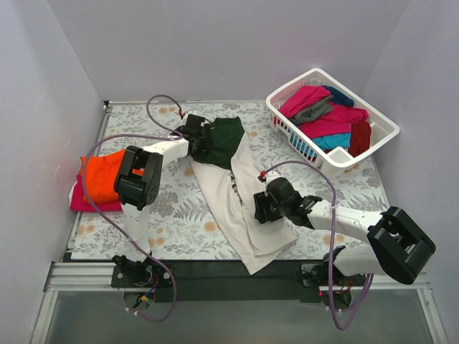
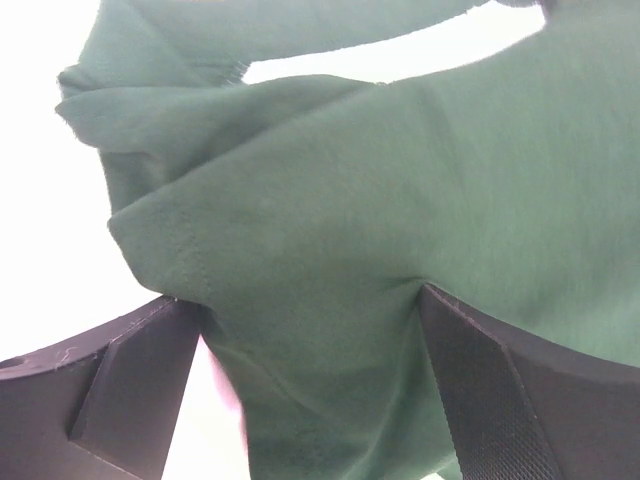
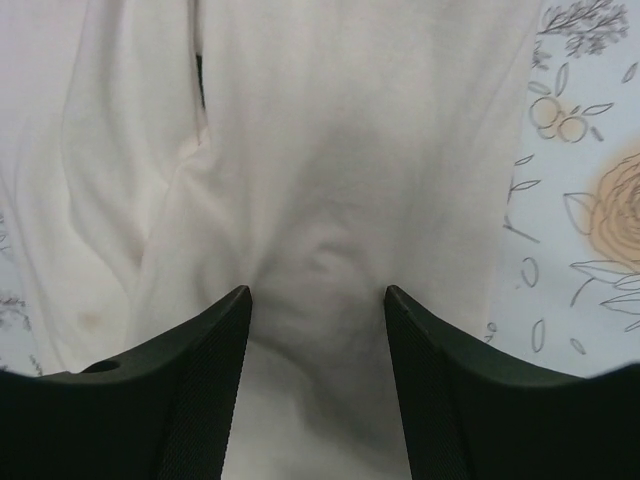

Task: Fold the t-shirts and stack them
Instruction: Fold the tshirt

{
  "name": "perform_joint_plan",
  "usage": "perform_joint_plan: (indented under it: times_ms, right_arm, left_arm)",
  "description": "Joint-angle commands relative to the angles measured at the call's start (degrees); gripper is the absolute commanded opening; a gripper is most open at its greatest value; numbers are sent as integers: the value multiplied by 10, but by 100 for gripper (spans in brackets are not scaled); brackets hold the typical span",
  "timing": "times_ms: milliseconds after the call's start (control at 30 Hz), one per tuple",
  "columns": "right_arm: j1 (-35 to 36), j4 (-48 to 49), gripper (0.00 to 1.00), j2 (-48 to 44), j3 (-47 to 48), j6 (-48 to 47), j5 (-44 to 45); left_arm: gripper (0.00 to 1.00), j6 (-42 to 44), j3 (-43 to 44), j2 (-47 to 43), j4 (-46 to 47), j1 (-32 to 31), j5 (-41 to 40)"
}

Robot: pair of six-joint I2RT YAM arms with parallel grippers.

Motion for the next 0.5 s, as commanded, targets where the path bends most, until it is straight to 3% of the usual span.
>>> perform_joint_plan:
  times_ms: [0, 333, 467]
  right_arm:
    - [19, -61, 51, -13, -32, 51, -69]
    - [25, -80, 56, -9, 11, 38, -58]
    - [24, -99, 57, 1, 61, 18, -48]
  left_arm:
    - [80, 14, 71, 77, -35, 4, 56]
    - [80, 39, 279, 192, -64, 4, 101]
    - [80, 53, 319, 214, -59, 4, 102]
